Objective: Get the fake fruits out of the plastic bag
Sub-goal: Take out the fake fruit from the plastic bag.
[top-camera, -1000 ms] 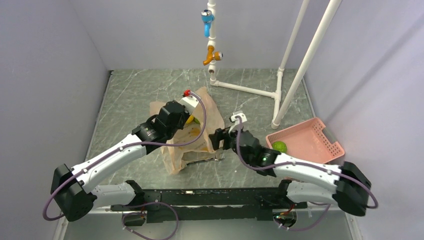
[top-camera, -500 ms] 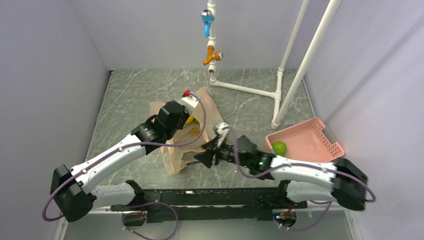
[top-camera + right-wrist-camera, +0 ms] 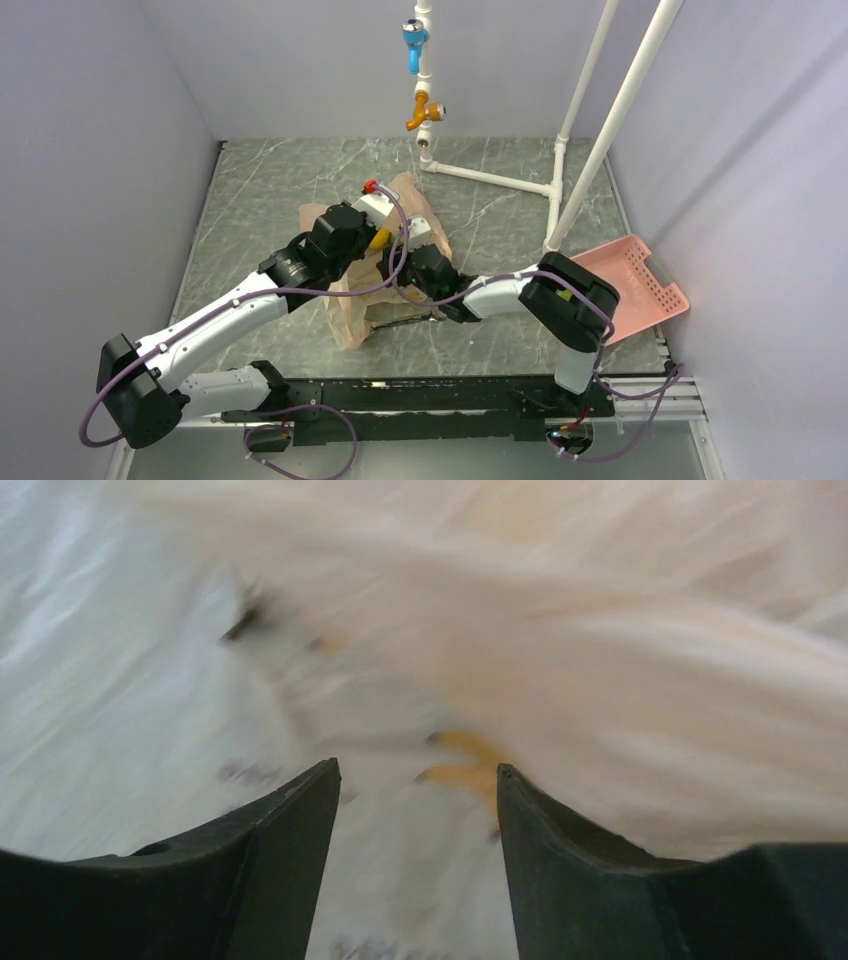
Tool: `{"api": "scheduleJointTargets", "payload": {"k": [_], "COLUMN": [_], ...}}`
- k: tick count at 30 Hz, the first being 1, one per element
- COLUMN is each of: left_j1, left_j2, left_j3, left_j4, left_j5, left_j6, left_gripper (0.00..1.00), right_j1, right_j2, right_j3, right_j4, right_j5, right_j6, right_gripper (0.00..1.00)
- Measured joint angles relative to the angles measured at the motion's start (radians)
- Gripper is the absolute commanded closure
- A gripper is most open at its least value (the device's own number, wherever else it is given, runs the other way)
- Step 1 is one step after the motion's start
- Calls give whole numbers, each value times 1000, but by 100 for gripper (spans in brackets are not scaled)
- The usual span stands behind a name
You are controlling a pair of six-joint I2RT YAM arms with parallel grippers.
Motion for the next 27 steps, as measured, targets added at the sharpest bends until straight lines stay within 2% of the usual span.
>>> {"api": "scheduleJointTargets", "payload": {"k": [3,9,17,27], "left_j1": [-2,-3,-3,-3], "left_j2": [0,10,64,100], "left_j3": [0,0,1,2], "left_j4": [0,0,1,6], "left_j5": [2,5,8,4], "left_j6": [-1,-3,-26,-47], "left_gripper": [100,100,100,100], "right_j1": [-42,-46,-87,-172], "right_j2": [43,67,151,220], "right_j3": [48,95,153,220], "right_j4": [-3,1,9,-5], "right_j5": [109,251,328,285], "right_j6": [-6,-26,-8,67], "right_gripper": [29,14,12,13]}}
